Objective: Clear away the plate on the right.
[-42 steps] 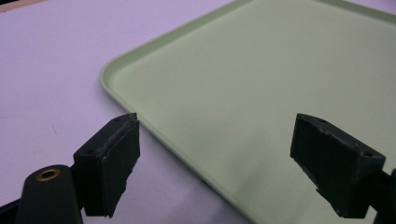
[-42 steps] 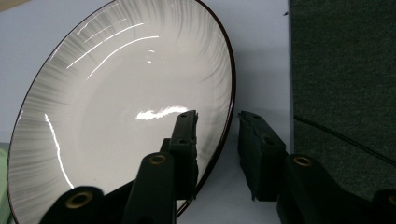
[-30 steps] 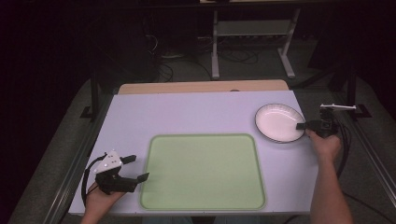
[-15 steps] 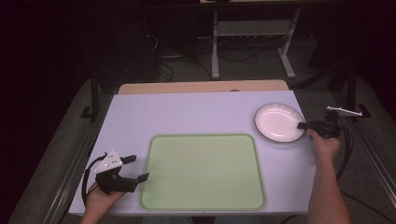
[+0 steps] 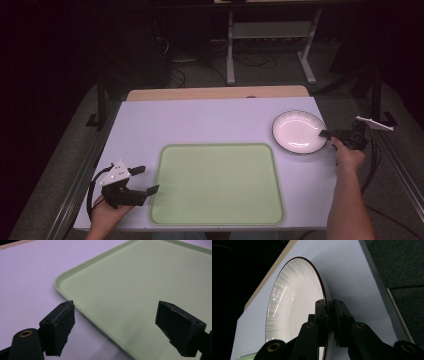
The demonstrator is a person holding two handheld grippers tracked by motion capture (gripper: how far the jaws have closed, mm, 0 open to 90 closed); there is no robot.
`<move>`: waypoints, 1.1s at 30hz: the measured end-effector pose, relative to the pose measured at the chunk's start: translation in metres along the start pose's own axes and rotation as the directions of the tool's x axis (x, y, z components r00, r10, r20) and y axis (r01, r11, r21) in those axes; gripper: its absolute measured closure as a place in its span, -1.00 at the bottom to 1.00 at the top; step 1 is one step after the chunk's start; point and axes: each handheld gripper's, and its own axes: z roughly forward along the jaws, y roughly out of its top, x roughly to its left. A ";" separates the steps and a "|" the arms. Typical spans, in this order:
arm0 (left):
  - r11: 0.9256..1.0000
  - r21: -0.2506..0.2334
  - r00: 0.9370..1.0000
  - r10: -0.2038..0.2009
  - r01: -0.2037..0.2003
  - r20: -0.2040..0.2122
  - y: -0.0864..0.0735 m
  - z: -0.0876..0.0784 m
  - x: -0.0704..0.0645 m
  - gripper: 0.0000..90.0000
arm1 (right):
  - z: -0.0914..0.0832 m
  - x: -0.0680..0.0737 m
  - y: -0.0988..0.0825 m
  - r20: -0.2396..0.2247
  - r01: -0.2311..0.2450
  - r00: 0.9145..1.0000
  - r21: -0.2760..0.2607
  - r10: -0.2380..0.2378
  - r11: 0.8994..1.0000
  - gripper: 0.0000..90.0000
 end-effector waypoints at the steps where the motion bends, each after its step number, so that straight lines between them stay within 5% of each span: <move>1: 1.000 0.001 1.000 0.001 -0.001 0.001 0.000 0.000 0.000 -0.65 | -0.001 0.000 0.000 -0.005 0.000 1.000 -0.004 0.000 1.000 0.82; 15: 1.000 -0.004 1.000 0.006 -0.006 -0.003 0.001 -0.002 0.000 -0.65 | -0.028 0.000 -0.010 -0.021 -0.034 0.999 -0.048 0.033 0.998 0.81; 33: 1.000 -0.010 1.000 -0.003 0.003 -0.004 0.000 -0.002 0.000 -0.65 | -0.084 0.008 -0.009 0.003 0.038 0.999 -0.055 -0.038 0.998 0.79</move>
